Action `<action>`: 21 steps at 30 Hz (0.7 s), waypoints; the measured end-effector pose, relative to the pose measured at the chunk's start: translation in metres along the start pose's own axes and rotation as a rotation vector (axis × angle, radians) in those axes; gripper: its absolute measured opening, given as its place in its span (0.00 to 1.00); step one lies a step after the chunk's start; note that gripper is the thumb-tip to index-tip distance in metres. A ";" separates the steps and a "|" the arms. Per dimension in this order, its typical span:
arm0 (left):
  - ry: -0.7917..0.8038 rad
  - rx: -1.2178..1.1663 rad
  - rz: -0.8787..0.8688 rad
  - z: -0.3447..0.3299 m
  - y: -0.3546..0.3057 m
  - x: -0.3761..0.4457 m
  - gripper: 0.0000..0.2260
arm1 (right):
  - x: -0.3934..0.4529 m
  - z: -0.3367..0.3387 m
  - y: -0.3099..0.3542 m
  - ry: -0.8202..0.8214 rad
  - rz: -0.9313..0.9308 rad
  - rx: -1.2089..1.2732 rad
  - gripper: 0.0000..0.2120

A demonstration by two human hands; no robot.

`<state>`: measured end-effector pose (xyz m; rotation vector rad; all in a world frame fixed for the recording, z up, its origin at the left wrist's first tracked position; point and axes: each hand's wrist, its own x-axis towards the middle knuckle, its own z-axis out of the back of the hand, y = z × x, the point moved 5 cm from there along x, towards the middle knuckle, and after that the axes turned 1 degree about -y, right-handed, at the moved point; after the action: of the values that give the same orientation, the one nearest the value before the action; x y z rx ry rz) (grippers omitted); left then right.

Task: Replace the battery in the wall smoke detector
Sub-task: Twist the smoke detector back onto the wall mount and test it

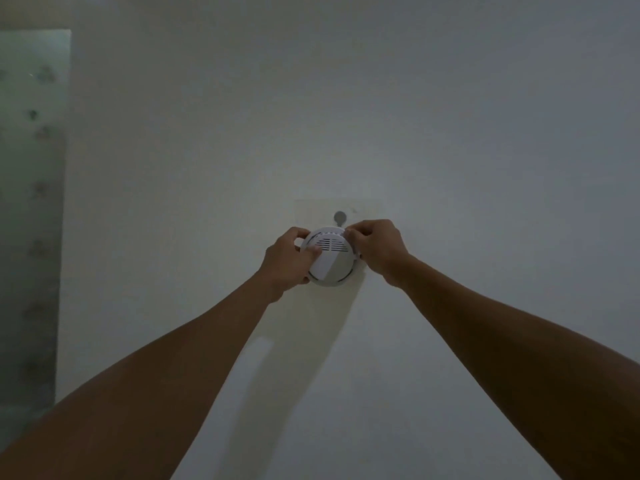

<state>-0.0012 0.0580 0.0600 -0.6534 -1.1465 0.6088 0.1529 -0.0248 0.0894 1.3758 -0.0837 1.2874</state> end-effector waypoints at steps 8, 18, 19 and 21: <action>-0.104 0.059 -0.034 -0.002 -0.007 0.014 0.18 | 0.010 -0.002 0.005 -0.078 0.011 -0.063 0.10; -0.113 0.052 -0.058 -0.010 -0.010 0.008 0.19 | 0.007 0.002 0.002 -0.187 -0.047 -0.062 0.07; -0.102 0.042 -0.062 -0.011 -0.011 0.007 0.19 | 0.005 0.005 0.000 -0.184 -0.052 -0.059 0.08; -0.101 0.037 -0.062 -0.013 -0.011 0.006 0.18 | 0.000 0.009 -0.003 -0.163 -0.047 -0.051 0.09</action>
<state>0.0138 0.0531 0.0681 -0.5587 -1.2427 0.6143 0.1603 -0.0309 0.0902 1.4288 -0.1937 1.1260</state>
